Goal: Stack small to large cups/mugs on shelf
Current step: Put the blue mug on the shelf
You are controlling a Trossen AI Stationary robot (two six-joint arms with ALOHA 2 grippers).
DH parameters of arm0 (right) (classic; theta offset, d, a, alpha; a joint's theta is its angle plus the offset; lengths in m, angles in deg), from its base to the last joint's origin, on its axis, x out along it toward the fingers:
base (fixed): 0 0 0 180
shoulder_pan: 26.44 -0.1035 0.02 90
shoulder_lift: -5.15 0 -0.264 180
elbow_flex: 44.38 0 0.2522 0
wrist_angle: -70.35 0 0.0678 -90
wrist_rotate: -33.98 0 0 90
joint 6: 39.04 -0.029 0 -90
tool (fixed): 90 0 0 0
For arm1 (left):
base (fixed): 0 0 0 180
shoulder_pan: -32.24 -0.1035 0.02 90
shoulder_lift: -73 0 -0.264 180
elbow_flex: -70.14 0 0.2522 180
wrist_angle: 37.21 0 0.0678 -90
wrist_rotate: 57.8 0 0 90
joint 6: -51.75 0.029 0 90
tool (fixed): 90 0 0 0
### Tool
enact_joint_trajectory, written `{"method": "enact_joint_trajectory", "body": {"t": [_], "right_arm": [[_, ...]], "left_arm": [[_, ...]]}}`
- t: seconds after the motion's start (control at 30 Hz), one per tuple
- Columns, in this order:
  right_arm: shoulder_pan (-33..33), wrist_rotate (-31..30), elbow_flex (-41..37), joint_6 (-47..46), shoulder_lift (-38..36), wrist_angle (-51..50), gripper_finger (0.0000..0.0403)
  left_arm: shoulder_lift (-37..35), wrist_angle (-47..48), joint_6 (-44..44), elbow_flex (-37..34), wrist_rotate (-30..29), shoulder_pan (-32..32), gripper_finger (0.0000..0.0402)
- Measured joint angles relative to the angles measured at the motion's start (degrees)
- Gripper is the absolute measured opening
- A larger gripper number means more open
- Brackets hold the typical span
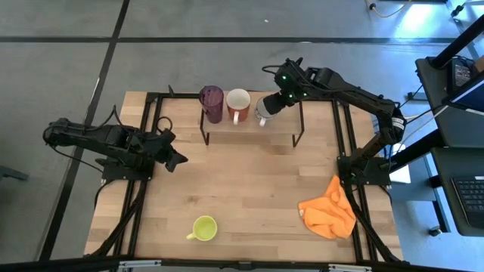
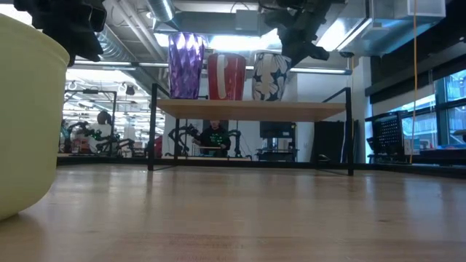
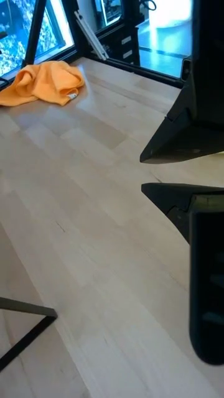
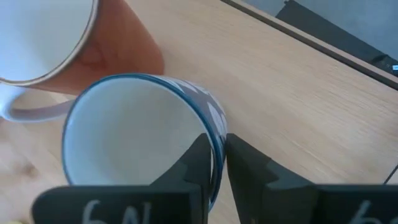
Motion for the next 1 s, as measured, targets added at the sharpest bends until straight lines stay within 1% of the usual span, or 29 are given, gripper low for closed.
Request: {"method": "enact_joint_trajectory", "body": {"t": [0.1,0.33,0.47,0.6,0.67,0.77,1.0], "right_arm": [[0.0,0.0,0.0,-0.1,0.0,0.0,0.0063],[0.0,-0.2,0.0,-1.1,0.0,0.0,0.0109],[0.0,-0.2,0.0,-1.0,0.0,0.0,0.0121],[0.0,-0.2,0.0,0.1,0.0,0.0,0.0121],[0.0,-1.2,0.0,0.3,0.0,0.0,0.0116],[0.0,-2.9,0.0,0.5,0.0,0.1,0.0106],[0.9,-3.1,0.0,2.9,0.0,3.2,0.0075]], "left_arm": [[0.0,0.0,0.0,0.0,0.0,0.0,0.0055],[0.0,0.0,0.0,0.0,0.0,0.0,0.0055],[0.0,0.0,0.0,0.0,0.0,0.0,0.0055],[0.0,0.0,-0.1,0.0,0.0,0.0,0.0055],[0.0,0.0,-0.1,0.0,0.0,0.0,0.0055],[0.0,0.0,-0.1,0.0,0.0,0.0,0.0055],[0.0,0.0,-0.2,0.0,0.0,0.0,0.0055]]}}
